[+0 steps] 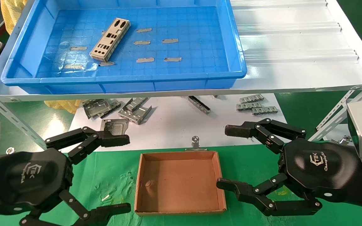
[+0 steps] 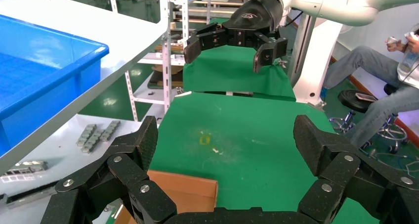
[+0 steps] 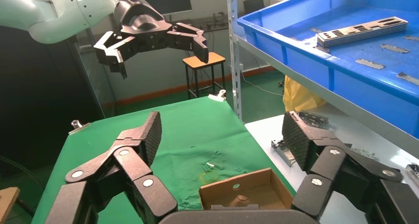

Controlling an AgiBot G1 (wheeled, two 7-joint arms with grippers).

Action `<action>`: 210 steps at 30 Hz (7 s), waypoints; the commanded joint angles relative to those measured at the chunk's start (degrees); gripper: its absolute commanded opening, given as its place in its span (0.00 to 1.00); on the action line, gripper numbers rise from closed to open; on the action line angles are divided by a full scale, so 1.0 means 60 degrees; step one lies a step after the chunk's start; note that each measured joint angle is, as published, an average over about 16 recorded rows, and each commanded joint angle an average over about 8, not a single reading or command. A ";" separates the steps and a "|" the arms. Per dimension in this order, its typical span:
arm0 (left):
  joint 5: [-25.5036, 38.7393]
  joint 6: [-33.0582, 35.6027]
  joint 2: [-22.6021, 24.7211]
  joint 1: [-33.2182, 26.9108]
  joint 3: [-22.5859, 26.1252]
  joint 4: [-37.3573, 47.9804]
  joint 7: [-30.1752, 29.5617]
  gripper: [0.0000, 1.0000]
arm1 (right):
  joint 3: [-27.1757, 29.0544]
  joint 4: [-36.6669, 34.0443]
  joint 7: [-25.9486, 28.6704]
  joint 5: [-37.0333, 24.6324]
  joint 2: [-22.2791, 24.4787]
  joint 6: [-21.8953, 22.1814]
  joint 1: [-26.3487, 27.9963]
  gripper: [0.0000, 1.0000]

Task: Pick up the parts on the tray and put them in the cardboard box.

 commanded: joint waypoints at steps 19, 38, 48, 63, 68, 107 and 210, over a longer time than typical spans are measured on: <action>0.0000 0.0000 0.0000 0.0000 0.0000 0.0000 0.0000 1.00 | 0.0000 0.0000 0.0000 0.0000 0.0000 0.0000 0.0000 1.00; 0.0000 0.0000 0.0000 0.0000 0.0000 0.0000 0.0000 1.00 | 0.0000 0.0000 0.0000 0.0000 0.0000 0.0000 0.0000 1.00; 0.0000 0.0000 0.0000 0.0000 0.0000 0.0000 0.0000 1.00 | 0.0000 0.0000 0.0000 0.0000 0.0000 0.0000 0.0000 1.00; 0.0000 0.0000 0.0000 0.0000 0.0000 0.0000 0.0000 1.00 | 0.0000 0.0000 0.0000 0.0000 0.0000 0.0000 0.0000 1.00; 0.0000 0.0000 0.0000 0.0000 0.0000 0.0000 0.0000 1.00 | 0.0000 0.0000 0.0000 0.0000 0.0000 0.0000 0.0000 1.00; 0.0000 0.0000 0.0000 0.0000 0.0000 0.0000 0.0000 1.00 | 0.0000 0.0000 0.0000 0.0000 0.0000 0.0000 0.0000 0.00; 0.6402 -0.4271 0.5314 -0.9204 0.2836 1.1970 0.0328 0.03 | 0.0000 0.0000 0.0000 0.0000 0.0000 0.0000 0.0000 1.00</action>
